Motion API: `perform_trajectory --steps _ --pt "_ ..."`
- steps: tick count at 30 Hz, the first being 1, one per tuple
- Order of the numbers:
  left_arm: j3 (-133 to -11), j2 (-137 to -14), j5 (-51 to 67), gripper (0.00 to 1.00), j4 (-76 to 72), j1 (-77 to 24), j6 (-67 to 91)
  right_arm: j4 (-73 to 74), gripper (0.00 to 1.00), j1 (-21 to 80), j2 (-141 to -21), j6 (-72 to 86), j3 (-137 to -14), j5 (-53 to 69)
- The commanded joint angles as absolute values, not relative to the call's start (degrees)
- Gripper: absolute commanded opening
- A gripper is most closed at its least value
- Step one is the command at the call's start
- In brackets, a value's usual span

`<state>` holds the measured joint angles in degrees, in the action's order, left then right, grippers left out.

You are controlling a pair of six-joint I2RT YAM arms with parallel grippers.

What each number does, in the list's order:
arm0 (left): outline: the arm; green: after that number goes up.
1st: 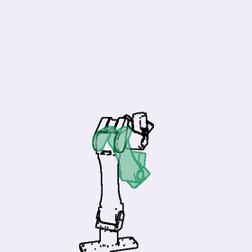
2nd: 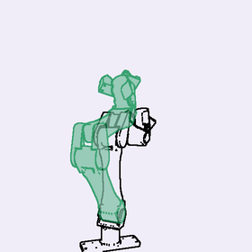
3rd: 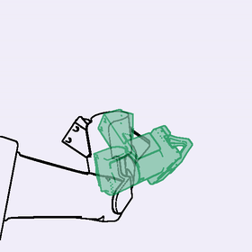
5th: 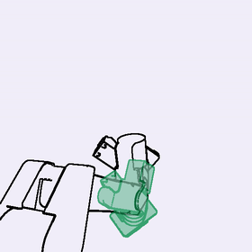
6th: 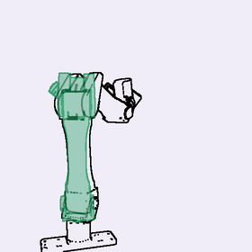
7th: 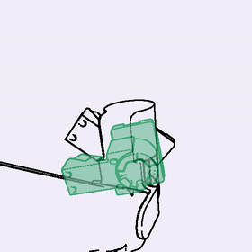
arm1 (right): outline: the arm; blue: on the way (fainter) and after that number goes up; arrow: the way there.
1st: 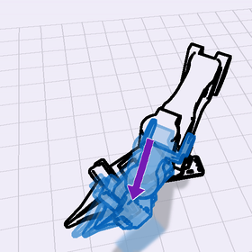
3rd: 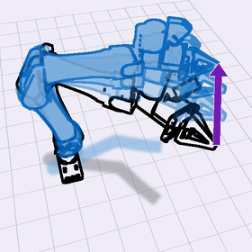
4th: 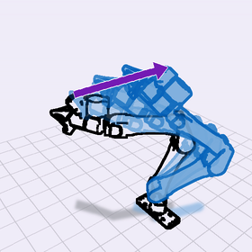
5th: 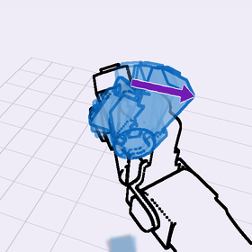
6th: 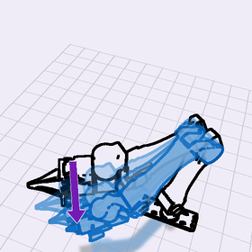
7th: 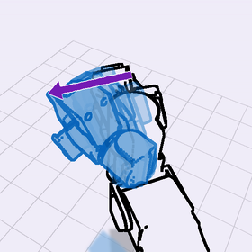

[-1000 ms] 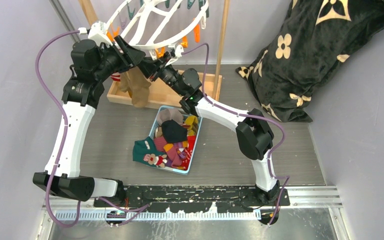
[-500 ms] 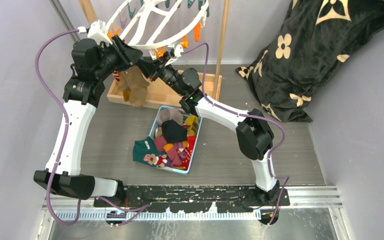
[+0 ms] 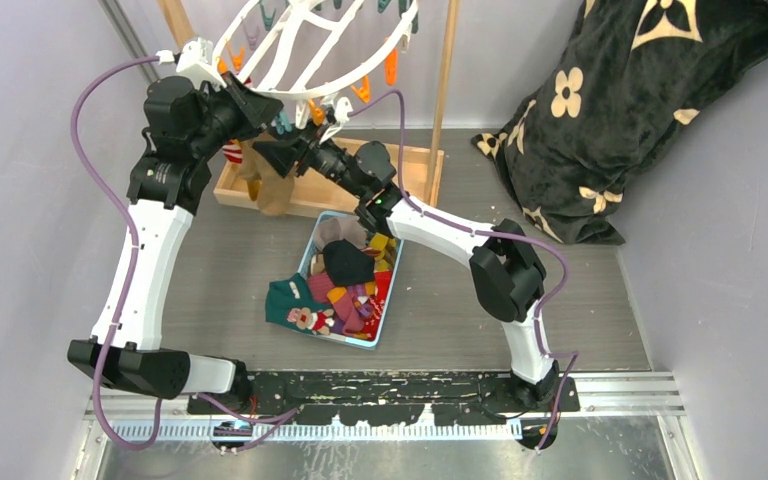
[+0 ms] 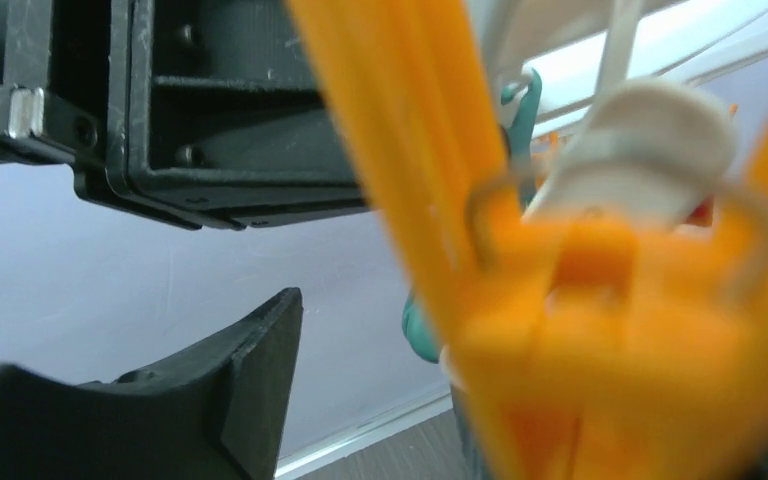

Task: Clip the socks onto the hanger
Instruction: Open the clamp at the hanger, then pick up the sock from the bin.

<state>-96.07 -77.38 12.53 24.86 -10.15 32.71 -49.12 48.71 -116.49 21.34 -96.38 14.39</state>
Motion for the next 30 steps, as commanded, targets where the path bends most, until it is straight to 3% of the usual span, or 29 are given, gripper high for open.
perform_trajectory --steps 1,3,10,22,25,30 --pt "-97.3 -76.4 12.1 0.05 20.5 -10.5 31.9 -51.1 0.63 49.2 -111.1 20.7 -95.3 15.5" --pt "-97.2 -76.4 12.0 0.05 20.6 -10.5 31.8 -50.8 0.76 49.1 -108.9 20.1 -92.7 14.1" --pt "-96.5 -75.8 11.6 0.05 20.6 -10.5 31.9 -45.3 0.82 48.9 -97.0 16.4 -76.2 7.3" --pt "-96.2 -75.4 11.0 0.06 21.2 -10.5 31.4 -12.9 0.72 50.3 -77.2 14.9 -58.2 -0.8" --pt "-96.2 -75.3 10.9 0.06 21.5 -10.4 31.4 -6.1 0.66 51.8 -76.6 11.9 -58.0 -1.9" --pt "-96.4 -75.4 10.9 0.06 22.2 -10.4 31.4 5.4 0.67 51.9 -81.2 7.8 -63.3 6.7"
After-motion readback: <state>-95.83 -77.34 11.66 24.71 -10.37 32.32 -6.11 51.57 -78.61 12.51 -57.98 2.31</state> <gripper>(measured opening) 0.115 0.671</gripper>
